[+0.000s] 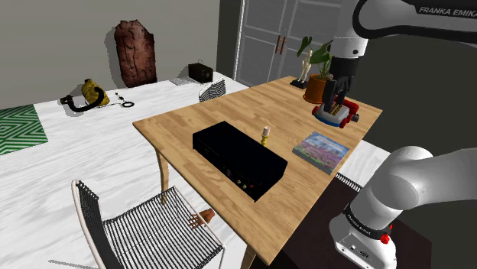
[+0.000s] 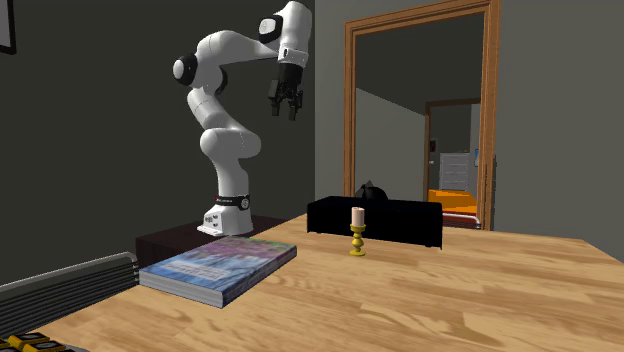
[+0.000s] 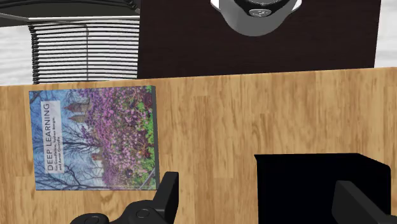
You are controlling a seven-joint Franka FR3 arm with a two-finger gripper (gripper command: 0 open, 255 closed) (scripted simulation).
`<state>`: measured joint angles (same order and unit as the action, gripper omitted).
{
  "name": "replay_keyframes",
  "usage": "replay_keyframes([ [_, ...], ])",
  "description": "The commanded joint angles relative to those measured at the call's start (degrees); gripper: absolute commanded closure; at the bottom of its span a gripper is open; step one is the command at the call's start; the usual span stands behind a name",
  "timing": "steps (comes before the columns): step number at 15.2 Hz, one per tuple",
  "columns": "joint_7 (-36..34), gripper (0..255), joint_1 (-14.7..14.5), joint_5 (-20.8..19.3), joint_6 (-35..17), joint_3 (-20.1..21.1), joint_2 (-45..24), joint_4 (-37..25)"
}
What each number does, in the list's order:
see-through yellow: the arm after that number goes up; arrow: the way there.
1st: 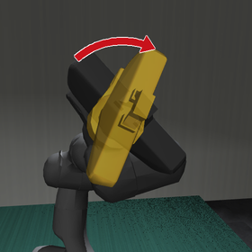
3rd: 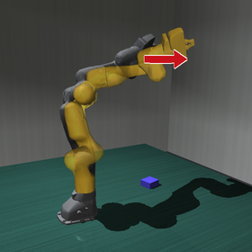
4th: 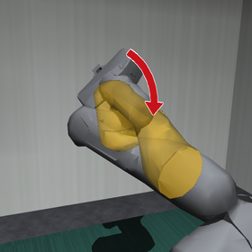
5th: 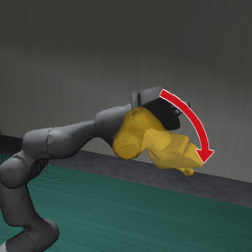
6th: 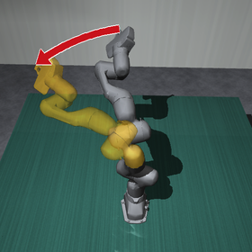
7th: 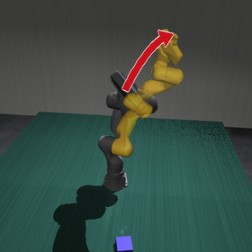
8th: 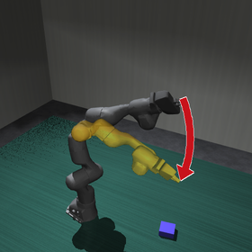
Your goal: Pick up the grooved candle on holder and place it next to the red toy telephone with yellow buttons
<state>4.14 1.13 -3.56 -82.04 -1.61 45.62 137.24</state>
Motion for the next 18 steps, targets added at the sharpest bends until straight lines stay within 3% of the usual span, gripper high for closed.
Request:
replay_keyframes([
  [1, 0.0, 0, 0.0, 0.0, 0.0, 0.0, 0.0, 0.0],
  [10, -3.0, 0, 0.8, 0.2, -20.2, -0.7, -12.4, 5.0],
  [18, -5.2, 0, 1.5, 0.4, -36.7, -1.3, -28.0, 3.5],
])
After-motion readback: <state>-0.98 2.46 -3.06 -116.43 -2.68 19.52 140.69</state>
